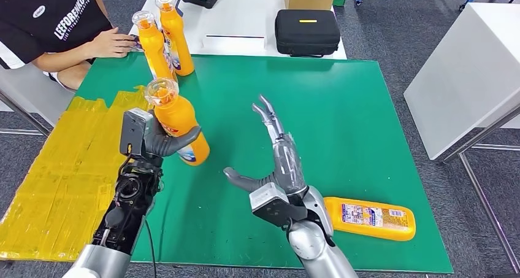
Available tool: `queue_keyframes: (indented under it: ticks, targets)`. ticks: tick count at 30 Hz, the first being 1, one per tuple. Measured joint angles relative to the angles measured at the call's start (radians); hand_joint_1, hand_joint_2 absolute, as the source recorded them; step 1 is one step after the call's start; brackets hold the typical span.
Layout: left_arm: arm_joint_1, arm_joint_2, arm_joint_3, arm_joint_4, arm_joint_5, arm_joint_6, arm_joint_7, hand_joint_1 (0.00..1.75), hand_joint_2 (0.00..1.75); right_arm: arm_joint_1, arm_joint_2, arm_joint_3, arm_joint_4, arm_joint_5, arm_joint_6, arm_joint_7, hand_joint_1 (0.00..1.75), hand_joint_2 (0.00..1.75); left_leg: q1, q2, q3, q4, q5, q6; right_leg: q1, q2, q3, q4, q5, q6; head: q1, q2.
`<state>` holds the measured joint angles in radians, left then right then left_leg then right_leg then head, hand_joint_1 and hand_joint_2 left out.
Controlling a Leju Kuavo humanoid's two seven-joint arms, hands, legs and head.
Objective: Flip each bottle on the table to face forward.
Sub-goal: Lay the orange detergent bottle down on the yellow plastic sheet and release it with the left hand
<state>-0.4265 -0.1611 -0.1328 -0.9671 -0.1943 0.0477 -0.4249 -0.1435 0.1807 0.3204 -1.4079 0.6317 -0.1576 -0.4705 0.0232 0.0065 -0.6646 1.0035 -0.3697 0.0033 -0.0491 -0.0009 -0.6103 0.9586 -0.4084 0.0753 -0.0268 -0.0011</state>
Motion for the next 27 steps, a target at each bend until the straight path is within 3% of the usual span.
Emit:
queue_keyframes:
  ticks: [5,11,17,22,27]
  targets:
    - [-0.02,0.016,0.005,0.017,-0.319,0.293,0.043,1.75,1.75,0.031,-0.01,-0.001,-0.073,0.006,-0.016,0.003,0.0,1.75,0.0,0.0,0.0,0.0,0.0,0.0,0.0,0.0,0.0,0.0,0.0,0.0,0.0,0.0]
    - [-0.042,0.04,0.006,0.074,-0.874,0.54,0.244,1.75,1.75,0.044,-0.017,-0.001,-0.128,-0.001,-0.018,0.005,0.0,1.75,0.0,0.0,0.0,0.0,0.0,0.0,0.0,0.0,0.0,0.0,0.0,0.0,0.0,0.0]
    - [-0.057,0.056,0.006,0.151,-1.1,0.57,0.328,1.75,1.75,0.043,-0.019,-0.003,-0.152,-0.032,-0.007,0.011,0.0,1.75,0.0,0.0,0.0,0.0,0.0,0.0,0.0,0.0,0.0,0.0,0.0,0.0,0.0,0.0]
    - [-0.074,0.065,0.001,0.226,-1.298,0.561,0.375,1.75,1.75,0.04,-0.021,-0.029,-0.154,-0.152,0.035,0.031,0.0,1.75,0.0,0.0,0.0,0.0,0.0,0.0,0.0,0.0,0.0,0.0,0.0,0.0,0.0,0.0]
    - [-0.089,0.076,-0.028,0.305,-1.368,0.565,0.391,1.75,1.75,0.038,-0.021,-0.061,-0.154,-0.229,0.073,0.032,0.0,1.75,0.0,0.0,0.0,0.0,0.0,0.0,0.0,0.0,0.0,0.0,0.0,0.0,0.0,0.0]
